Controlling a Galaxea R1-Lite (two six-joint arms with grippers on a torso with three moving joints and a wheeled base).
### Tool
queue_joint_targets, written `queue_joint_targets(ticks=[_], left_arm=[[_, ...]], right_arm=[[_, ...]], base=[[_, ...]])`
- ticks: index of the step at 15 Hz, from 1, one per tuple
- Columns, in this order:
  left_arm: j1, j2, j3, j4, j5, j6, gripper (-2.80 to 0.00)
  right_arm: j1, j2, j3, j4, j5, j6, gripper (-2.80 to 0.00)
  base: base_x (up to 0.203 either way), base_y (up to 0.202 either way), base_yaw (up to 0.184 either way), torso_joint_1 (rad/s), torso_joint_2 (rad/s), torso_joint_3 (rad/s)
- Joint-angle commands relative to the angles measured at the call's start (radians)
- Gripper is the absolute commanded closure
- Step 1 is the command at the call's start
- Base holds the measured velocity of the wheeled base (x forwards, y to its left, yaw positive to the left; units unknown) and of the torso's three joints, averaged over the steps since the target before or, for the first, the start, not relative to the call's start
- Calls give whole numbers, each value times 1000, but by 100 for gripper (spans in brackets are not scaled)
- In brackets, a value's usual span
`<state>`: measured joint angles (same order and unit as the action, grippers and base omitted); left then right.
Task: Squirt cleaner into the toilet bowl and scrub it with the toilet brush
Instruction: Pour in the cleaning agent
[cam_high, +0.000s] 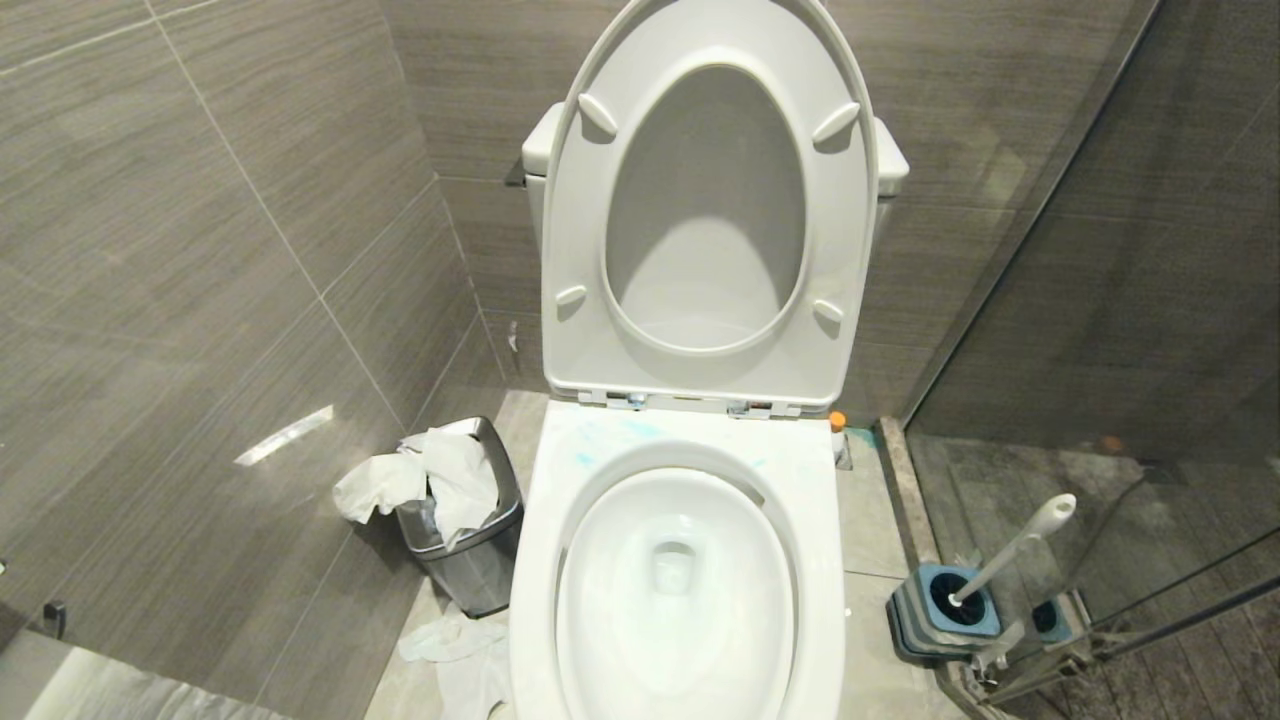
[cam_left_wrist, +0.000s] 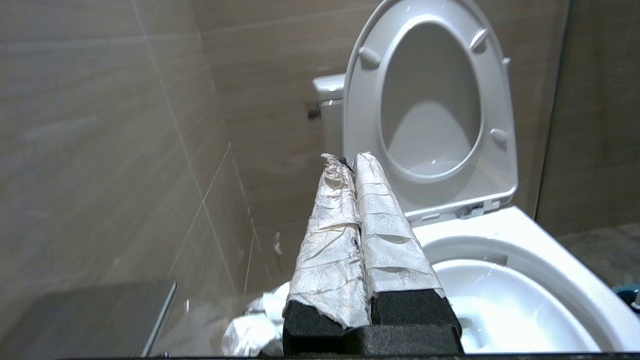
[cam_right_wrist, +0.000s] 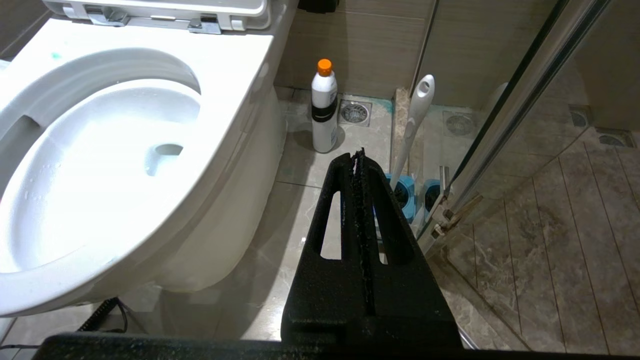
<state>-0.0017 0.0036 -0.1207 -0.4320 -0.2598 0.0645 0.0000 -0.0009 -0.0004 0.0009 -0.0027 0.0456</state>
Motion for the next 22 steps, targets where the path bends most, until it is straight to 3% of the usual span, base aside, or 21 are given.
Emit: queue_joint_targets(ticks=[1,5,12,19,22], left_arm=[[0,-1,74,-40,12,2,0],[0,-1,122,-38,82,-2,0],[0,-1,121,229,135,0,0],[0,-1,122,325,141,-3,0],[0,-2,122,356,179,-7,0]], right_arm=[[0,1,-1,0,0,0,0],[0,1,-1,-1,0,0,0],[0,1,-1,0,0,0,0],[0,1,-1,0,0,0,0],[0,1,0,1,0,0,0]], base=[[0,0,0,0,0,0],[0,0,0,0,0,0],[0,0,0,0,0,0],[0,0,0,0,0,0],[0,0,0,0,0,0]])
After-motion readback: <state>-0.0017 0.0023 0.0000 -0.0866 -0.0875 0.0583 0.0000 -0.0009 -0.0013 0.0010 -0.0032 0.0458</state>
